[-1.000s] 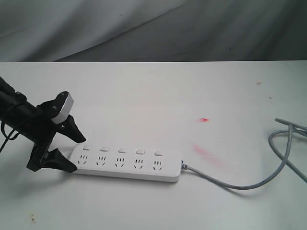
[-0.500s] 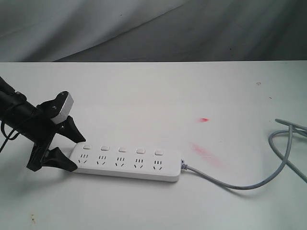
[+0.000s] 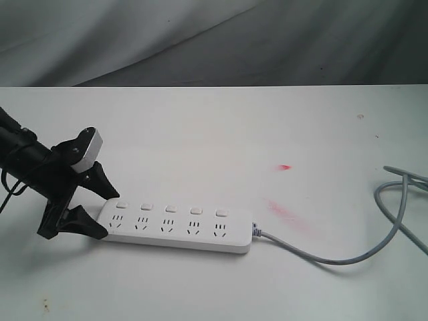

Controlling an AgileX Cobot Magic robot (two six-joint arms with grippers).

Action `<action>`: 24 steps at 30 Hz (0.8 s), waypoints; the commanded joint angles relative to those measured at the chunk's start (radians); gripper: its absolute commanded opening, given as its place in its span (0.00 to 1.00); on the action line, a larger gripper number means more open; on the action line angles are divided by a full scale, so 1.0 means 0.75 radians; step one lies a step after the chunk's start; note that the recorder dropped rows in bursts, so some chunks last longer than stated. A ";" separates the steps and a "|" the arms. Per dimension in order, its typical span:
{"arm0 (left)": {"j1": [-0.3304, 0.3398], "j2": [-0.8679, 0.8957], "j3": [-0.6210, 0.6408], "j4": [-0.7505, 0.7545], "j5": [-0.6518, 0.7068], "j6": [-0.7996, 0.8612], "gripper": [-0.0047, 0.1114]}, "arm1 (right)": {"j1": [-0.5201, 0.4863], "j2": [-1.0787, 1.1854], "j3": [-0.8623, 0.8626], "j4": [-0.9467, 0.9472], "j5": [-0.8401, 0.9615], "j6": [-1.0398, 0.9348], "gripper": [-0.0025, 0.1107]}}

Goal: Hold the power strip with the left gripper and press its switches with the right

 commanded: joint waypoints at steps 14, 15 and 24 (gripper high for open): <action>-0.006 0.002 -0.008 -0.019 -0.017 0.008 0.04 | -0.011 -0.003 0.003 -0.111 -0.033 -0.046 0.02; -0.006 0.002 -0.008 -0.019 -0.017 0.008 0.04 | -0.011 -0.003 0.003 -0.133 -0.072 -0.043 0.02; -0.006 0.002 -0.008 -0.019 -0.017 0.008 0.04 | -0.011 -0.003 0.003 0.184 -0.972 -0.029 0.02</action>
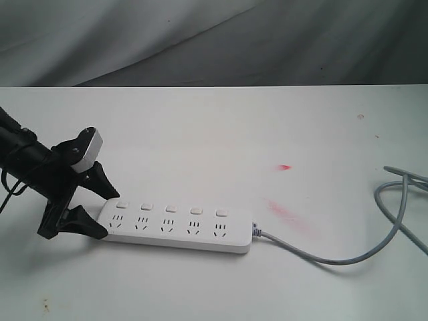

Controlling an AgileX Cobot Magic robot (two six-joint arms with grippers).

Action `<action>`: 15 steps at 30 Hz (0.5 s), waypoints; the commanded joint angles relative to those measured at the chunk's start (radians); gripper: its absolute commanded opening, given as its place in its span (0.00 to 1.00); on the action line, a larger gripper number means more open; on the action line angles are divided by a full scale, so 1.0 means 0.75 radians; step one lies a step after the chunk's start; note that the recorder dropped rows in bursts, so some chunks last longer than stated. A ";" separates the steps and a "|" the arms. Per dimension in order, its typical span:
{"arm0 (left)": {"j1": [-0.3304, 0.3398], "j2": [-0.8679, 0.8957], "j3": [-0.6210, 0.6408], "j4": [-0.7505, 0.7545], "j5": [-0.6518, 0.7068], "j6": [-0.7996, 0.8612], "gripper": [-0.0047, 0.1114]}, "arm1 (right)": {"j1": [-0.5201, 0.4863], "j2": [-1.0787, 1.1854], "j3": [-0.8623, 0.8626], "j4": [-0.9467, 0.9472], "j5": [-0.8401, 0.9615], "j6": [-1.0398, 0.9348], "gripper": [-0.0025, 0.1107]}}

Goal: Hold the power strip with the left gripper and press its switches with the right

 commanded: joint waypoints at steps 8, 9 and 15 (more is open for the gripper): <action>-0.006 0.002 -0.008 -0.019 -0.017 0.005 0.04 | -0.011 -0.003 0.003 0.384 -1.156 0.187 0.02; -0.006 0.002 -0.008 -0.019 -0.017 0.005 0.04 | -0.011 -0.003 0.003 0.477 -1.142 0.216 0.02; -0.006 0.002 -0.008 -0.019 -0.017 0.005 0.04 | -0.011 0.051 -0.291 0.627 -0.514 -0.124 0.02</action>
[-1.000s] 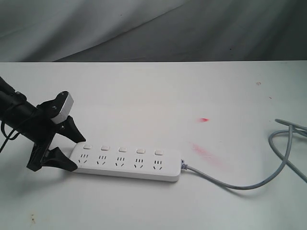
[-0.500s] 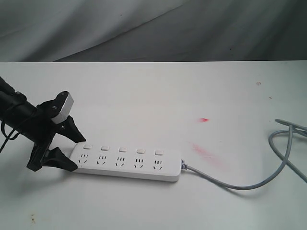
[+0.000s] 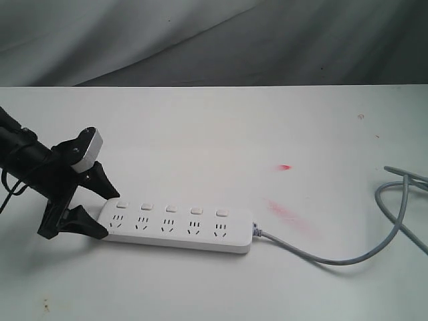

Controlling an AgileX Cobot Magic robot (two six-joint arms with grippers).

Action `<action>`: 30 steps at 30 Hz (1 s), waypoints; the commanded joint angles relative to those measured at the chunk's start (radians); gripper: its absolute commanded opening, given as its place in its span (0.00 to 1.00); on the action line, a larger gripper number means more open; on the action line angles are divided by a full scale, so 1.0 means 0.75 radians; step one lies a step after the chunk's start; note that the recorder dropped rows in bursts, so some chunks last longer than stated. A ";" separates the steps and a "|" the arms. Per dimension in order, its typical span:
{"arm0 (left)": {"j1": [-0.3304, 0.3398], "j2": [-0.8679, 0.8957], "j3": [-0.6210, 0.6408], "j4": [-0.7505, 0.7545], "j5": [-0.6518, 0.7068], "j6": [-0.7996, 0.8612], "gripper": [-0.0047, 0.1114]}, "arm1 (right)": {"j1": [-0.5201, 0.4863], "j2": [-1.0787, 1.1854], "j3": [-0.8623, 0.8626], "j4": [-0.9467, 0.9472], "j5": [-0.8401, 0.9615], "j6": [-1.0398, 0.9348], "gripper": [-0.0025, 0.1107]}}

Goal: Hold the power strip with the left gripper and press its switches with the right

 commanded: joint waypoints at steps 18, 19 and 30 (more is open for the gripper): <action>-0.006 0.002 -0.008 -0.019 -0.017 0.005 0.04 | -0.011 1.544 -1.752 -0.114 1.659 -0.589 0.02; -0.006 0.002 -0.008 -0.019 -0.017 0.005 0.04 | -0.011 1.610 -1.815 -0.114 1.743 -0.610 0.02; -0.006 0.002 -0.008 -0.019 -0.017 0.005 0.04 | -0.001 2.241 -2.138 0.471 2.351 -1.660 0.02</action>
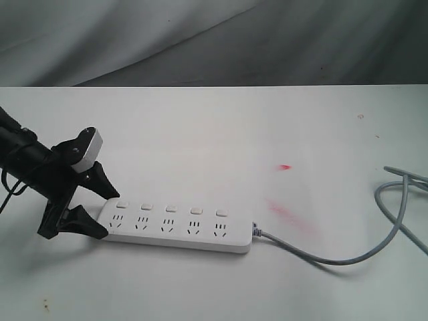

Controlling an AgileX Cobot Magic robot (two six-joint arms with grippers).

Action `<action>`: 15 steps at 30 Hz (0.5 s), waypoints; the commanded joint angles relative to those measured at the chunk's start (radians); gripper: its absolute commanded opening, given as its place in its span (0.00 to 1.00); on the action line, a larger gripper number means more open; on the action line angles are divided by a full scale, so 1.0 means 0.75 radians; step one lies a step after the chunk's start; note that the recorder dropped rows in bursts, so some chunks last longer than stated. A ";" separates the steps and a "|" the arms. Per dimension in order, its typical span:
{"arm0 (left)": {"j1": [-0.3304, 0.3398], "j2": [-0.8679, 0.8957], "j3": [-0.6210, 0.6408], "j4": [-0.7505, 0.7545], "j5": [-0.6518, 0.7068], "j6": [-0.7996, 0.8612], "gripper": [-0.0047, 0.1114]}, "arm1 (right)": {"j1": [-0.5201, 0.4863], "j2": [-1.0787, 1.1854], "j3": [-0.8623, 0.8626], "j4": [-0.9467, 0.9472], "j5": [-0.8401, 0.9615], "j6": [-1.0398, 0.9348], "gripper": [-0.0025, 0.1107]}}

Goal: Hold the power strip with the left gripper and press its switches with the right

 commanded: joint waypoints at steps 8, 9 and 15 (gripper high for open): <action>-0.006 0.002 -0.008 -0.019 -0.017 0.005 0.04 | 0.212 0.480 -0.018 0.540 0.295 -0.828 0.03; -0.006 0.002 -0.008 -0.019 -0.017 0.005 0.04 | 0.251 0.516 -0.018 0.536 0.281 -0.870 0.06; -0.006 0.002 -0.008 -0.019 -0.017 0.005 0.04 | 0.452 0.704 -0.018 0.536 0.188 -0.913 0.43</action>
